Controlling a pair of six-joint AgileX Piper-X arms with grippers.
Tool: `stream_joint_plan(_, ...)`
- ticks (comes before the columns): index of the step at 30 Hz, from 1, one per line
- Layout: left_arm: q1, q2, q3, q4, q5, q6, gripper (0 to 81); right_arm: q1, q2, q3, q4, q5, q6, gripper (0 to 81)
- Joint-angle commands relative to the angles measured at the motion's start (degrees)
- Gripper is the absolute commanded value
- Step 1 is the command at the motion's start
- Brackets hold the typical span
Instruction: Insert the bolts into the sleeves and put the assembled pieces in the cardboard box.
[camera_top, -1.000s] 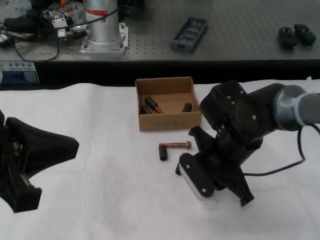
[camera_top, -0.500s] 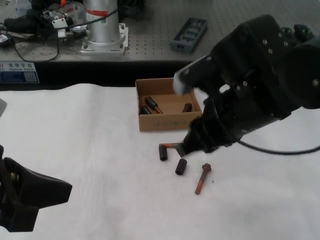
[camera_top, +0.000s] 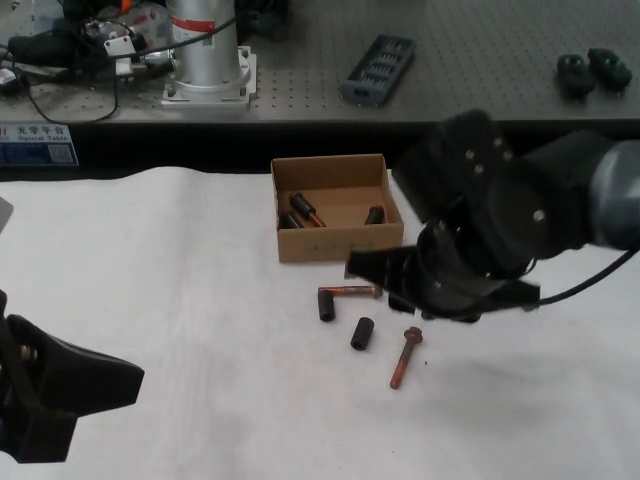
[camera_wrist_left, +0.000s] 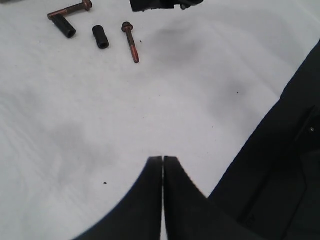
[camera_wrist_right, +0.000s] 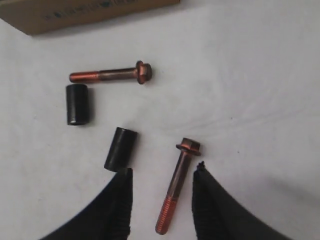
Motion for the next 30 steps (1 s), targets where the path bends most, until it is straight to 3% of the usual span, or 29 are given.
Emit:
stream_joint_plan(1, -0.2, 0.1, -0.2, -0.1, 0.5, -0.3, 0.7, -0.2, 0.1, 0.1, -0.1, -0.7, 1.1, 29.5)
stream_joint_plan(30, -0.2, 0.1, -0.2, -0.1, 0.5, 0.2, 0.7, -0.4, 6.2, 0.1, -4.6, -0.4, 4.0, 28.4)
